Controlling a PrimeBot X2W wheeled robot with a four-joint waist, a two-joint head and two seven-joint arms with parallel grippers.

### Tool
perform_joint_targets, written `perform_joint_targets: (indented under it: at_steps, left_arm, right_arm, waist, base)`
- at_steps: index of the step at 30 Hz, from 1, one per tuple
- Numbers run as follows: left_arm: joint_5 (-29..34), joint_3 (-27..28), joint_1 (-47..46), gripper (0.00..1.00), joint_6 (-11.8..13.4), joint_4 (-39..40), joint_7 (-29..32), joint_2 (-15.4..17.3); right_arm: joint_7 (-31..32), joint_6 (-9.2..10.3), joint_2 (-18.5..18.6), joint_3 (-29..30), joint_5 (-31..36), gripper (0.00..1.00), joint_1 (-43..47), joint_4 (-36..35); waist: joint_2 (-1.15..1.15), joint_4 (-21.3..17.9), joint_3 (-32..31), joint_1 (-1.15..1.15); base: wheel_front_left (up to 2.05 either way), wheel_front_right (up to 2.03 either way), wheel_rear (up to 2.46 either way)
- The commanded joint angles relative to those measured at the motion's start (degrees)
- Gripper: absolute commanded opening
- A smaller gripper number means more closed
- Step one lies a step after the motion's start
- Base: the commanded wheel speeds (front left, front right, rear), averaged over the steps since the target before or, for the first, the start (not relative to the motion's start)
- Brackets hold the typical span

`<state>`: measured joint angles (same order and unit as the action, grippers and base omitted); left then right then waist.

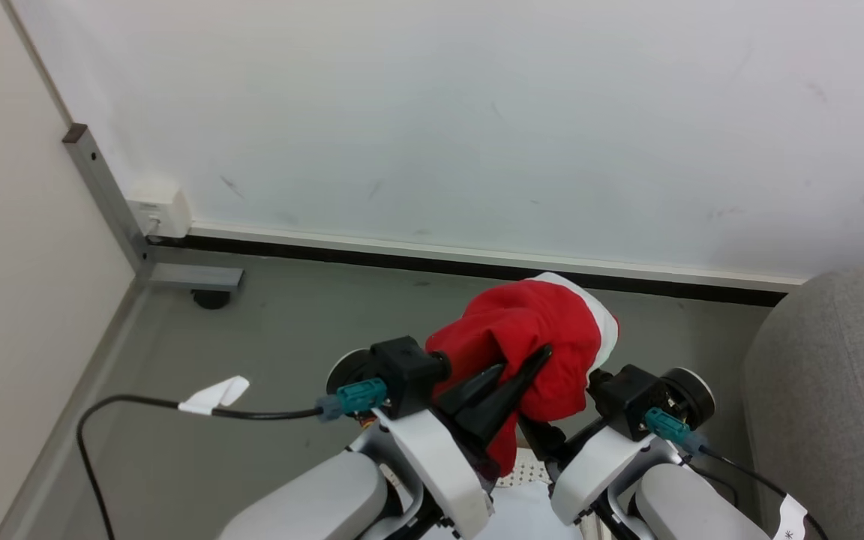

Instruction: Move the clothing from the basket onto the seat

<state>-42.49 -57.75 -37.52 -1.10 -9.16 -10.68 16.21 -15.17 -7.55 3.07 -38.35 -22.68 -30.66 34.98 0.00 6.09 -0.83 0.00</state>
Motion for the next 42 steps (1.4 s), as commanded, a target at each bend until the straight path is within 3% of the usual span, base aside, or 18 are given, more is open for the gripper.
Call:
perform_joint_targets:
  at_steps: [1,2,3,4,5,25,26,27,28,29,42]
  left_arm:
    - [0.2,0.0,0.8,0.00,-0.2,-0.1,0.0,-0.1]
    - [0.1,-0.1,0.8,0.00,-0.2,-0.3,0.0,-0.2]
    - [0.0,0.0,0.8,0.00,-0.1,-0.4,-0.1,-0.1]
    - [-0.2,0.1,0.8,0.00,0.0,-0.5,-0.2,-0.1]
    - [-0.3,0.2,0.8,0.00,0.1,-0.6,-0.3,0.0]
    - [-1.1,1.9,1.1,0.00,1.4,-0.8,-1.5,1.9]
    - [-1.0,1.9,1.2,0.19,1.4,-0.6,-1.6,1.9]
    - [-0.9,1.8,1.3,0.44,1.5,-0.5,-1.6,1.9]
    - [-0.8,1.7,1.4,0.96,1.6,-0.4,-1.7,1.9]
    - [-0.8,1.6,1.6,1.00,1.6,-0.4,-1.8,1.9]
    - [0.4,1.6,3.0,1.00,2.3,0.7,-3.1,2.6]
  right_arm:
    - [0.0,0.13,-0.1,0.1,0.3,1.00,-0.8,-0.7]
    - [0.0,0.13,-0.1,0.2,0.1,0.93,-0.7,-1.2]
    - [0.0,0.13,-0.1,0.4,-0.1,0.46,-0.5,-1.7]
    - [0.0,0.13,-0.1,0.7,-0.3,0.13,-0.3,-2.2]
    - [0.0,0.13,-0.1,0.8,-0.3,0.00,0.1,-2.6]
    - [0.0,0.13,0.5,3.2,-1.1,0.00,3.6,-5.6]
    - [0.0,0.13,0.5,3.5,-1.1,0.00,3.8,-5.8]
    - [0.0,0.13,0.5,4.0,-1.1,0.00,4.0,-6.1]
    - [0.0,0.13,0.4,4.5,-1.2,0.00,4.0,-6.3]
    - [0.0,0.13,0.4,4.9,-1.4,0.00,4.1,-6.5]
    - [0.0,0.13,2.2,12.3,1.1,0.00,5.8,-9.3]
  waist:
    - [0.00,0.6,-0.1,0.00]
    - [0.00,0.9,-0.1,0.00]
    - [0.00,1.2,-0.1,0.00]
    - [0.00,1.5,-0.1,0.00]
    - [0.00,1.7,-0.1,0.00]
    - [0.00,-0.4,0.3,0.00]
    - [0.00,-0.7,0.3,0.00]
    - [0.00,-1.0,0.3,0.00]
    - [0.00,-1.3,0.3,0.00]
    - [0.00,-1.7,0.4,0.00]
    - [0.00,-9.6,1.3,0.00]
  base:
    - [0.00,0.00,0.00]
    - [0.00,0.00,0.00]
    - [0.00,0.00,0.00]
    - [0.00,0.00,0.00]
    - [0.00,0.00,0.00]
    - [0.00,0.00,0.00]
    - [0.00,0.00,0.00]
    - [0.00,0.00,0.00]
    - [0.00,0.00,0.00]
    - [0.00,0.00,0.00]
    - [0.00,0.00,0.00]
